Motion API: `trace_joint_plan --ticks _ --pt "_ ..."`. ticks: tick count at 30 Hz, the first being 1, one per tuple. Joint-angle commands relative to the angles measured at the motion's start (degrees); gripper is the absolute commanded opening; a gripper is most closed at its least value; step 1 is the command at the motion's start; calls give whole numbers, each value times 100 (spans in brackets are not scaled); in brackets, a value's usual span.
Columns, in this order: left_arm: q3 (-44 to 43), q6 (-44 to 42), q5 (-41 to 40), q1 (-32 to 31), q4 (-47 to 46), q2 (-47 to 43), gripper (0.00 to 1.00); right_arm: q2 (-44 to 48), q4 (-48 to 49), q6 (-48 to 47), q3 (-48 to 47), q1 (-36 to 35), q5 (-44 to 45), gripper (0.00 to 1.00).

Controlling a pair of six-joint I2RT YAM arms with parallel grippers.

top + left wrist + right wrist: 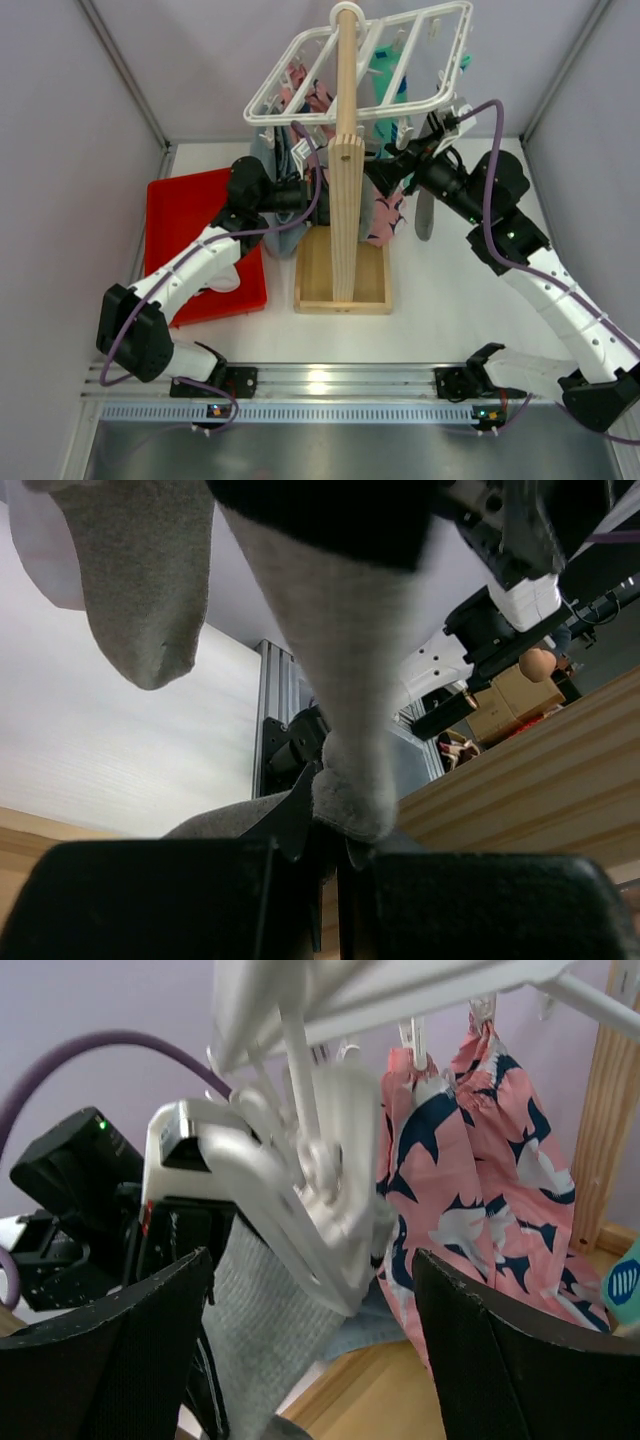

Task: Remove the socks clipped to the hanger

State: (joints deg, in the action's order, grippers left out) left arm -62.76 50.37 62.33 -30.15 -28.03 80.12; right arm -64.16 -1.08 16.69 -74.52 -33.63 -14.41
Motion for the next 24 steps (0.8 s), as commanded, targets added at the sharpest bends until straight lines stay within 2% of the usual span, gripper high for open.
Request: trace_joint_plan --ticks 1,4,10,24 --pt "-315 87 166 -35 -299 -145 0 447 793 176 463 -65 167 79" --pt "-368 140 227 -43 -299 -163 0 606 1249 317 868 -65 194 92" --pt "-430 175 341 -131 -299 -216 0 642 2216 659 1343 -56 79 99" --pt "-377 192 588 -228 -299 -242 0 -315 4300 1310 1432 67 -413 99"
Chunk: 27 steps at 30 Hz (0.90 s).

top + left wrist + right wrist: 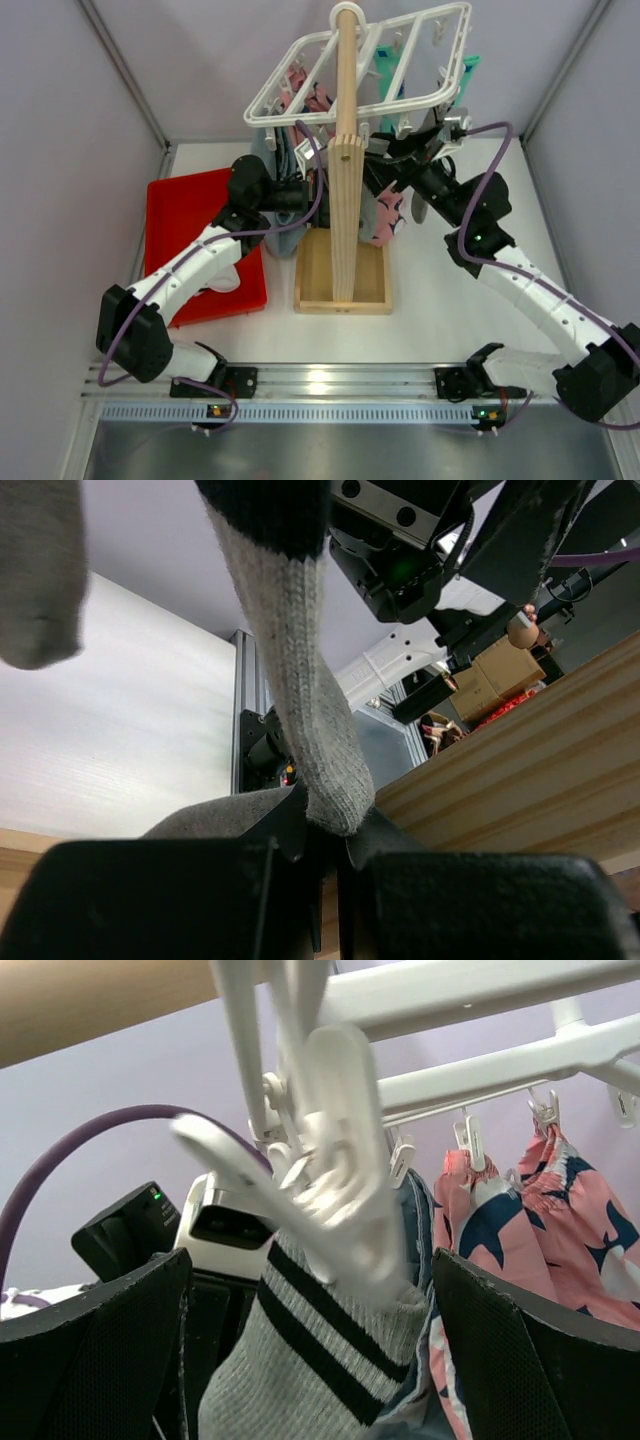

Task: Remove the socks clipped to the hanger

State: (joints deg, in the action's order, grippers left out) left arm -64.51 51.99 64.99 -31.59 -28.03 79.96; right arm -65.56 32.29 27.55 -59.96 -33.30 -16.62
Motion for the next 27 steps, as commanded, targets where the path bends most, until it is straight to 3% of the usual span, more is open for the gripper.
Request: trace_joint_plan --ticks 1,9,19,27 --pt "-202 40 330 -84 -299 -218 0 -229 1050 277 -41 34 -175 99" --pt "-193 40 365 -84 -299 -201 0 -563 1384 452 -340 52 -350 94" --pt "-123 22 365 -84 -299 -192 0 -651 2473 1313 -104 358 -719 75" --pt "-132 13 356 -84 -299 -165 0 -1037 2765 1780 -410 640 -1238 70"
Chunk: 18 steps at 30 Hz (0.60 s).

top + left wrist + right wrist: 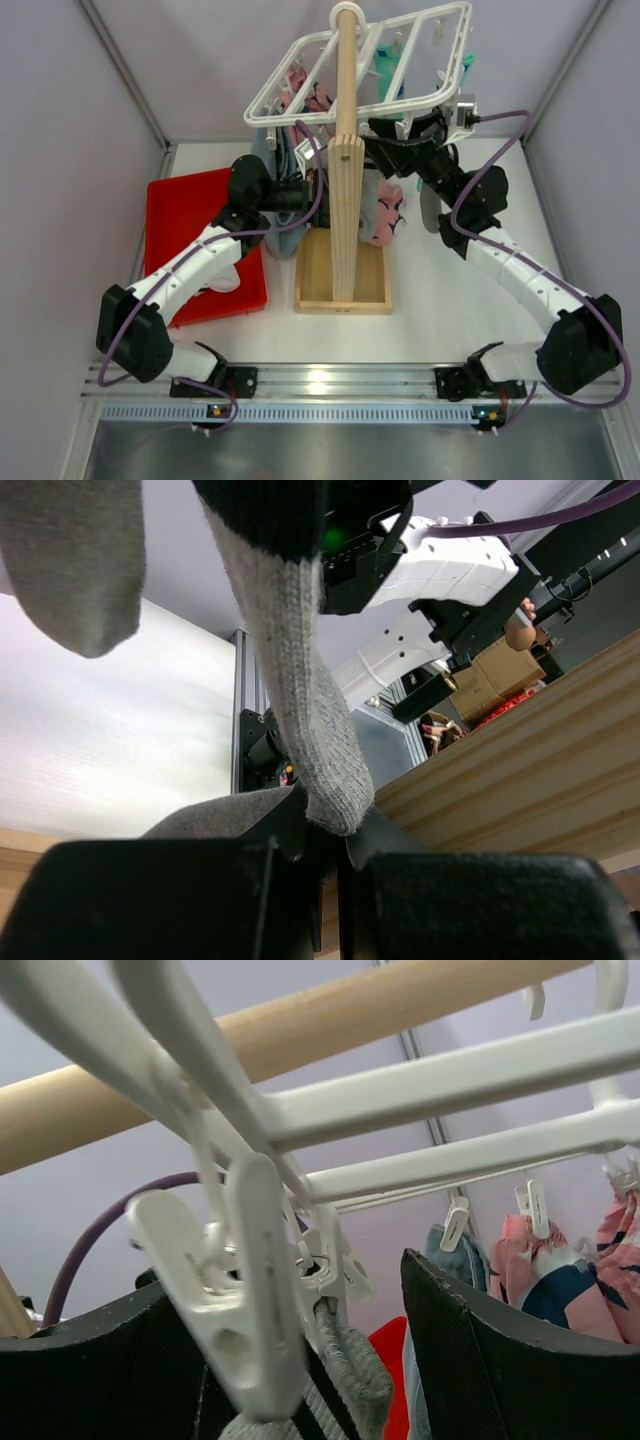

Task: Remove the socks clipped to the hanger

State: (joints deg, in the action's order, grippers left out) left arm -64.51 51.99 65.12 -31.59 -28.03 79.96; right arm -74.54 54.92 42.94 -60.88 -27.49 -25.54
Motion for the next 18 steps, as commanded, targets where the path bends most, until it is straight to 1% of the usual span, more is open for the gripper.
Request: trace_joint_plan --ticks 1,11,14,17,18 --pt "-132 13 334 -84 -299 -165 0 -166 503 241 -336 50 -373 70" --pt "-114 13 378 -93 -299 -156 0 -394 669 417 -547 68 -364 70" --pt "-123 13 378 -93 -299 -156 0 -464 670 461 -618 59 -364 66" --pt "-123 22 378 -93 -299 -165 0 -500 626 470 -627 59 -338 54" --pt "-123 22 378 -93 -299 -174 0 -517 634 479 -627 68 -346 47"
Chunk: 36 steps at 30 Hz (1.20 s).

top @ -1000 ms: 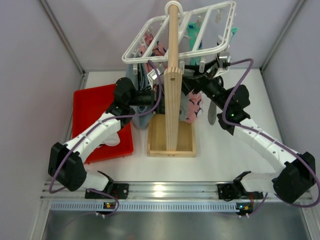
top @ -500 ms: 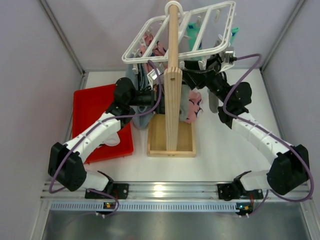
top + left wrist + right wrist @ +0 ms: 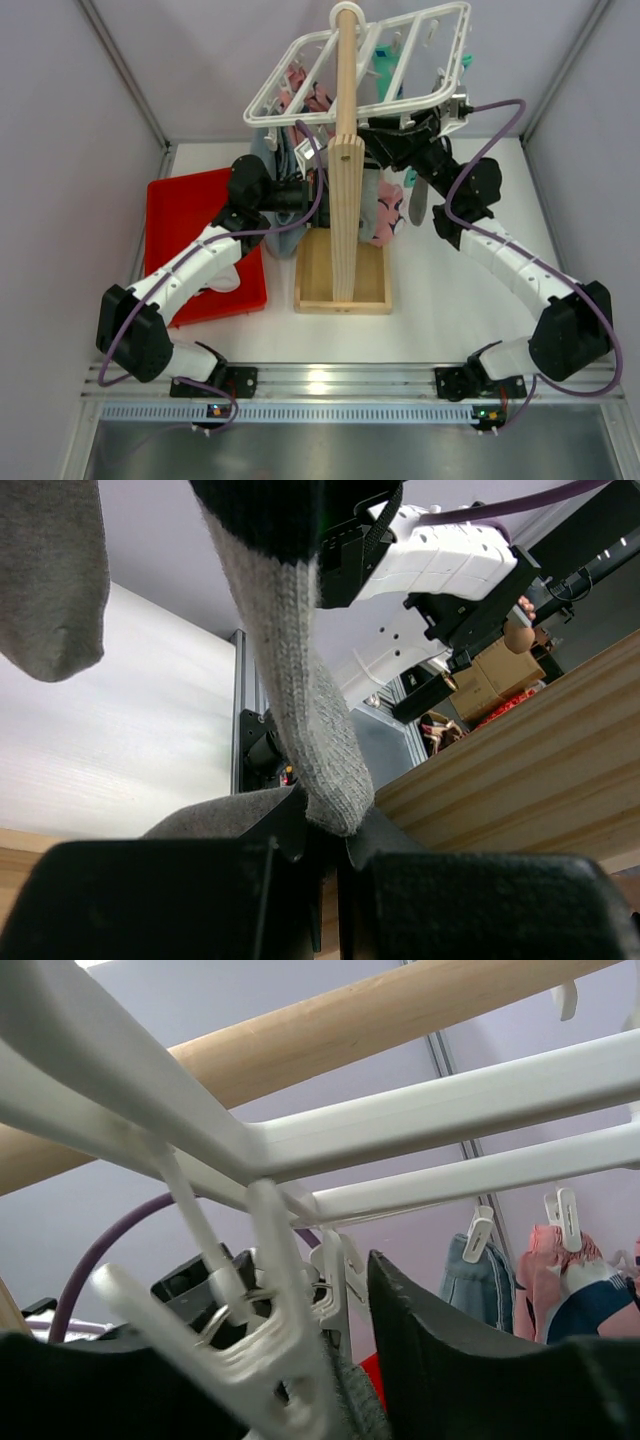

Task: Remove the socks clipped to the hanger

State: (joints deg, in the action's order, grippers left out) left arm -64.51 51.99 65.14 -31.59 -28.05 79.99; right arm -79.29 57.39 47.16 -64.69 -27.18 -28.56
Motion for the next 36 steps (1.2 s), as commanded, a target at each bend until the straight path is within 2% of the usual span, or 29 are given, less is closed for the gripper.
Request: trace_joint_plan --ticks 1,2,5,6,10,18,21,28,31,32,33,36 --pt "-123 22 376 -93 -297 -176 0 -43 396 57 -246 29 -45 43" --pt "-114 22 385 -101 -288 -168 0 -52 405 66 -238 37 -62 39" --pt "-97 22 394 -93 -297 -176 0 -43 388 57 -229 29 -71 15" --pt "-79 22 394 -93 -297 -176 0 -26 379 48 -229 28 -71 0" --pt "52 13 394 -84 -306 -150 0 176 326 -22 -123 29 78 0" --pt "658 -162 420 -66 -315 -229 1 484 -604 -330 -88 55 412 0" --pt "896 -416 271 12 -315 -527 4 502 -763 -391 -106 46 500 0" --pt "1204 -681 -45 136 -297 -1125 1 511 -983 -453 -132 55 535 0" --pt "1353 -1355 -447 145 324 -1529 4 528 -1115 -532 -123 55 544 0" --pt "1362 -1645 -668 145 1145 -1747 4 546 -1202 -541 -123 55 561 0" --pt "1362 -2205 -896 145 1484 -1871 4 546 -1256 -558 -115 55 579 1" --pt "1546 -2858 -2142 154 2432 -2423 0 546 -1484 -646 -132 55 623 5"
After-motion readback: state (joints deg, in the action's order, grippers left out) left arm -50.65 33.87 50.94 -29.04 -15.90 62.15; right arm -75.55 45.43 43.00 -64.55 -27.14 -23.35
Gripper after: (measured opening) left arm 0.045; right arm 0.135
